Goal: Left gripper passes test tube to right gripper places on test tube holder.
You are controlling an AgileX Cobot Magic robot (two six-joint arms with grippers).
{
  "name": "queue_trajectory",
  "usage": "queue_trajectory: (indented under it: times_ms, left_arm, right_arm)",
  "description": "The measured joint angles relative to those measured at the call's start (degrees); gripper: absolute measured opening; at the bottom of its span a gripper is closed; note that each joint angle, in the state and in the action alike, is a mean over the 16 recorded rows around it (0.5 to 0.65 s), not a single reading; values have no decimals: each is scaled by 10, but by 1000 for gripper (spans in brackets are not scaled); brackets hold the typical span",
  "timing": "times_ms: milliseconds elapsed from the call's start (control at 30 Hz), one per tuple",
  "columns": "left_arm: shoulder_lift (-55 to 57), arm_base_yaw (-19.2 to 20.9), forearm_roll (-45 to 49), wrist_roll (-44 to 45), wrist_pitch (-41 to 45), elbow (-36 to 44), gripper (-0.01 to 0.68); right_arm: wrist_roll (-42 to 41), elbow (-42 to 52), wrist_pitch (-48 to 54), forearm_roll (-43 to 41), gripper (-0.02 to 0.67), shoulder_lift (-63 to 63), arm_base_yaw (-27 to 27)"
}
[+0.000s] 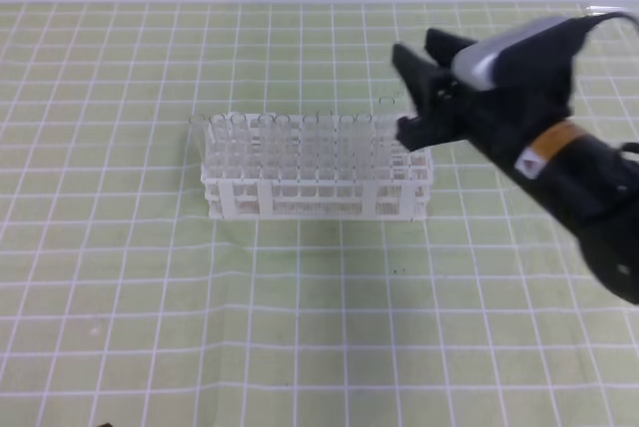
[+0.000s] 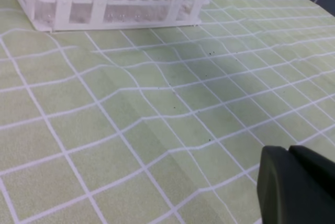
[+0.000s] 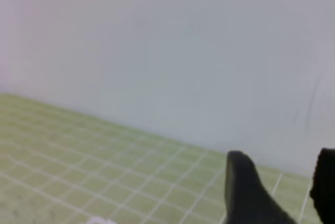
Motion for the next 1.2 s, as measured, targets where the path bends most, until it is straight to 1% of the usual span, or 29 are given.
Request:
queue_trajectory:
  times_ms: [333,467,667,900,1067,1200]
  left_arm:
    - [0,0,0,0,0,-1,-2]
    - [0,0,0,0,0,-1,-2]
    - [0,0,0,0,1,-1,-2]
    - [-1,0,0,0,2,-2,-2]
    - [0,0,5,0,1,0,-2]
    - [0,0,9,0,1,0,-2]
  right_arm:
    - [32,98,111,-17,57,-213,0]
    - [67,146,159,-38,6,-306,0]
    - [130,231,176,-72,-12,-436,1]
    - [168,315,181,-89,-13,-538,1]
    - [153,349,206,-80,-13,-580,-6]
    - [134,363,256,-71,-13,-610,-36]
